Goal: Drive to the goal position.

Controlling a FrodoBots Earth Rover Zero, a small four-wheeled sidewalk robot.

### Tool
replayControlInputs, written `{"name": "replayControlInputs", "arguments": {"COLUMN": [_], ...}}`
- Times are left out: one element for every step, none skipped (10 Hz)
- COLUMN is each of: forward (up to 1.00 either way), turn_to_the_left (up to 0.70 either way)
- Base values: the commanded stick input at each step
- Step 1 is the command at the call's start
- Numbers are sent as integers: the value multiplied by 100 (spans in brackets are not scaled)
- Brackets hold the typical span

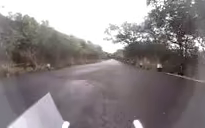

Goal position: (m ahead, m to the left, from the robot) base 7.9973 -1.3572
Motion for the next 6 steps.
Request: {"name": "replayControlInputs", "arguments": {"forward": [100,100,100,100,100,100], "turn_to_the_left": [0,0,0,0,0,0]}}
